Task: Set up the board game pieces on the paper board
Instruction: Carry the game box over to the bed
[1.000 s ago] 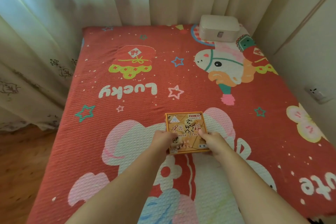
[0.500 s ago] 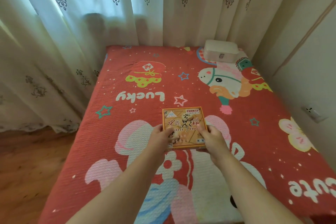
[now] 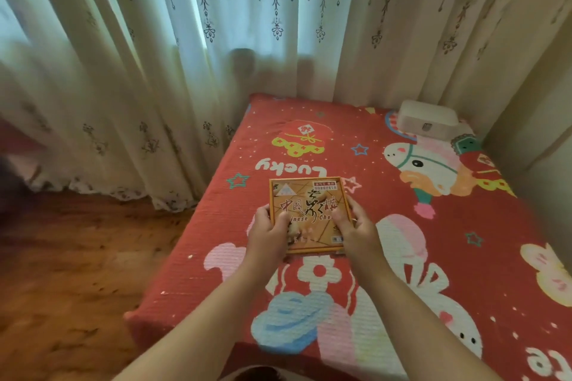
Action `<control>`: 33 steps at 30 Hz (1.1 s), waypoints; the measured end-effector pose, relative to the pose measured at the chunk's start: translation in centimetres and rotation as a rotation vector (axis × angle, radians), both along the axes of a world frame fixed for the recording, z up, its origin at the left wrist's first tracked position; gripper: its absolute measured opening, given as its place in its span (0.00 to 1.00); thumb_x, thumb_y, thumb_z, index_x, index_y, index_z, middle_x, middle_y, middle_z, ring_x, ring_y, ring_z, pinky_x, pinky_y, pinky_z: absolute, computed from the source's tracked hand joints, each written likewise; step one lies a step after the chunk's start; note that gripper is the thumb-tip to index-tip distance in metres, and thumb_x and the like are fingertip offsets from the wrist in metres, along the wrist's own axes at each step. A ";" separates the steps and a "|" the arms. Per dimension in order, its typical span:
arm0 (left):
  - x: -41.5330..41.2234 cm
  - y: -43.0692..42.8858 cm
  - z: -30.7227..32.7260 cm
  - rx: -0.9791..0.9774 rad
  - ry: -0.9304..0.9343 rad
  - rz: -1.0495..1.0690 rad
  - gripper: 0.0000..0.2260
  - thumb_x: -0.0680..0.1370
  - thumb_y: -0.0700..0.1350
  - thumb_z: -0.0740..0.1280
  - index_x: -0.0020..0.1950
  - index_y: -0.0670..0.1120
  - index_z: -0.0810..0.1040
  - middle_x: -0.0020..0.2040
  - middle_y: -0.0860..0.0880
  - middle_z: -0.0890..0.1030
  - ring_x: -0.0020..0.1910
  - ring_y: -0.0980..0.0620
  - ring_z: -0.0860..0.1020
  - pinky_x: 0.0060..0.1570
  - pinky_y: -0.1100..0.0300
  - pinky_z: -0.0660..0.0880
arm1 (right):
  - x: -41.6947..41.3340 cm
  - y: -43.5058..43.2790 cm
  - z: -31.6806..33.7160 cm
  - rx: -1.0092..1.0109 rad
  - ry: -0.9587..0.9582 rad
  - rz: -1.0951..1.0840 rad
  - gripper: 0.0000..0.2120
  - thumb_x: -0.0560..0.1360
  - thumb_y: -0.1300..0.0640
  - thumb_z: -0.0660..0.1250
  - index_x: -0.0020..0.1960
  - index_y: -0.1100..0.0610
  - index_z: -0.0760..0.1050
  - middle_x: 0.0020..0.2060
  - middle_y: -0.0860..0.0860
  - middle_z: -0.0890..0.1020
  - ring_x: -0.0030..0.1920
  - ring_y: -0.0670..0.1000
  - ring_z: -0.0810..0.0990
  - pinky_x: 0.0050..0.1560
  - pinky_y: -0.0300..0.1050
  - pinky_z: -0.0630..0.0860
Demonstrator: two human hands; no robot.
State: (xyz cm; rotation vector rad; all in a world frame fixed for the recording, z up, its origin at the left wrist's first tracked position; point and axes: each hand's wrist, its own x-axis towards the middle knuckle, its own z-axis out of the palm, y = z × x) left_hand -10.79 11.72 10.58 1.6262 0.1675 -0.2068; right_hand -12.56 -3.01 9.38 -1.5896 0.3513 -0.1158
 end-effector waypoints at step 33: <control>-30.0 42.6 3.5 -0.011 -0.001 1.227 0.05 0.80 0.46 0.58 0.51 0.46 0.70 0.49 0.44 0.81 0.45 0.46 0.82 0.45 0.47 0.80 | -17.0 49.7 4.5 0.016 0.030 1.129 0.19 0.77 0.51 0.62 0.68 0.46 0.64 0.51 0.47 0.82 0.45 0.47 0.84 0.43 0.46 0.82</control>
